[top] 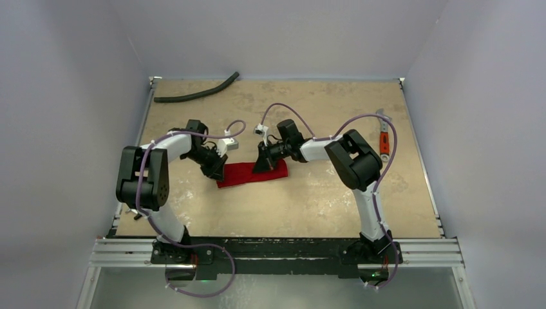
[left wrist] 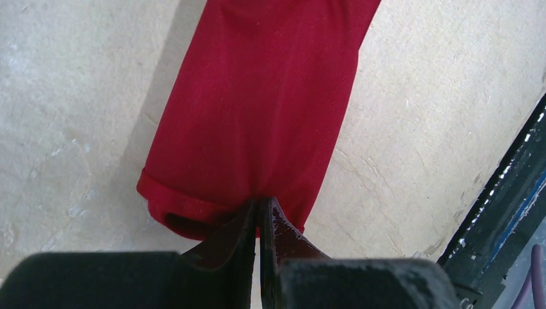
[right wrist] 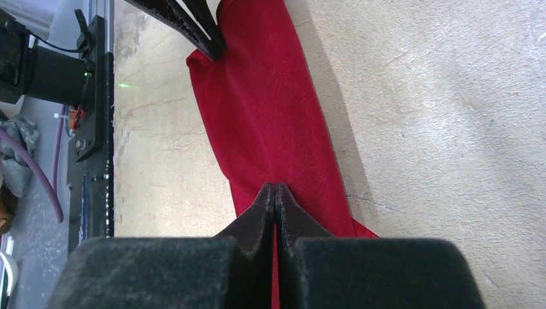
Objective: Fold the napkin into a case and place the utensils inside
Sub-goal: Smooth out the smaller rectangle-folded napkin at the center of the board, then pick up the fork from the center of the board.
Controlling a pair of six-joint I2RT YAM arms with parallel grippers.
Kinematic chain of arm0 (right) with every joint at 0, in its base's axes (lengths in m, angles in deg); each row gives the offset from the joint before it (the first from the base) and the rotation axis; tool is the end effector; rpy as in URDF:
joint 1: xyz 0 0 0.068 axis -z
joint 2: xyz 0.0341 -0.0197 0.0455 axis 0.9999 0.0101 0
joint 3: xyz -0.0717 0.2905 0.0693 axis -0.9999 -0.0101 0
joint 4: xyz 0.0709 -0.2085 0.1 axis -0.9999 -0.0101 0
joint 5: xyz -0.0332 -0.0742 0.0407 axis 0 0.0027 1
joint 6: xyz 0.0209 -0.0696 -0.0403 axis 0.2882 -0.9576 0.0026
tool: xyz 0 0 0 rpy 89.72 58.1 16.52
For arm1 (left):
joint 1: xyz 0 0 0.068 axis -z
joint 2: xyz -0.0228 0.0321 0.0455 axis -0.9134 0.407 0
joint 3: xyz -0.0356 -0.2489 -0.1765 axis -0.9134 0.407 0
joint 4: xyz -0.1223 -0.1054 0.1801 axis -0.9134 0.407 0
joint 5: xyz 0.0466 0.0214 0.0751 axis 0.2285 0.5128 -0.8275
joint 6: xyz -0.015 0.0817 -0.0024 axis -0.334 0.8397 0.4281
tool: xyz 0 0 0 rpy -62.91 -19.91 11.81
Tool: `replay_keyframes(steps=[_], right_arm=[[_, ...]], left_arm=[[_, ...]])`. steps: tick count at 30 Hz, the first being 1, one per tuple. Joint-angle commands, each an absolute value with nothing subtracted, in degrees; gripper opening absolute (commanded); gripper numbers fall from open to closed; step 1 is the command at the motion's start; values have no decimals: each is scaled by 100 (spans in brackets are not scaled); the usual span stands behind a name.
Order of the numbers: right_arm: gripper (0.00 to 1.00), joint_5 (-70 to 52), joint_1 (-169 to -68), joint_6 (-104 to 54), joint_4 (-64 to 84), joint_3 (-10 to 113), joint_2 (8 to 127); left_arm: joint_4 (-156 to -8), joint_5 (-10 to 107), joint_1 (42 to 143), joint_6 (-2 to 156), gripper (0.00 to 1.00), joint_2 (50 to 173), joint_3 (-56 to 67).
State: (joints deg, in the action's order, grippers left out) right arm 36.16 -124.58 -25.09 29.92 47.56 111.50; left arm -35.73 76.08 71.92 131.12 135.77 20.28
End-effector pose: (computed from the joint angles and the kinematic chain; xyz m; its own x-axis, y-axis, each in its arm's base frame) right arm 0.3522 0.3183 0.1491 -0.5584 -0.3042 -0.7718 -0.8285 0.1585 0.5371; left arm 0.2798 -0.0717 0.1707 -0.6464 0.6202 -0.4445 0.7630 0.5203 -0.3835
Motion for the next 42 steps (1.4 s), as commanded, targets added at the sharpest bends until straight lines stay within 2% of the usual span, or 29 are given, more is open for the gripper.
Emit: replay_keyframes(steps=[1, 12, 16, 21, 23, 25, 26, 27, 31, 35, 39, 42], right_arm=[[0, 2865, -12467, -2770, 2540, 4587, 11177], [0, 3163, -12467, -2693, 2257, 4898, 10660], [12, 3120, -12431, -2550, 2027, 4999, 10199], [27, 2800, -12167, -2544, 1538, 5088, 9780], [39, 2394, -12011, -2390, 1378, 5098, 9515], [58, 1703, -11782, -2183, 1132, 5132, 9198], [92, 1354, -11674, -2088, 979, 5146, 9022], [98, 994, -11574, -2013, 800, 5150, 8839], [99, -195, -11143, -1431, 269, 5207, 8172], [99, -364, -10438, -1011, -438, 5227, 7983], [99, -1695, -9832, -406, -780, 4712, 7478], [99, -2585, -9389, -315, -1086, 4461, 7284]], left_arm=[[-3656, 7630, 6984, 13450, 6, 13445, 2079], [-3709, 7955, 6930, 13363, 8, 13788, 1985], [-3259, 8146, 6864, 13338, 24, 13561, 1770], [-2430, 8395, 6799, 13506, 38, 13318, 1199], [-2003, 8529, 6762, 13636, 46, 13282, 865], [-1506, 8629, 6730, 13743, 75, 13265, 481], [-1338, 8585, 6729, 13736, 84, 13271, 300], [-1244, 8501, 6726, 13607, 87, 13271, 91], [-1003, 7796, 6723, 13124, 93, 13317, -679], [-1175, 7190, 6601, 12885, 96, 13198, -1220], [-2398, 6011, 6419, 12009, 98, 12889, -1250], [-3101, 5803, 6136, 11644, 99, 12738, -1045]])
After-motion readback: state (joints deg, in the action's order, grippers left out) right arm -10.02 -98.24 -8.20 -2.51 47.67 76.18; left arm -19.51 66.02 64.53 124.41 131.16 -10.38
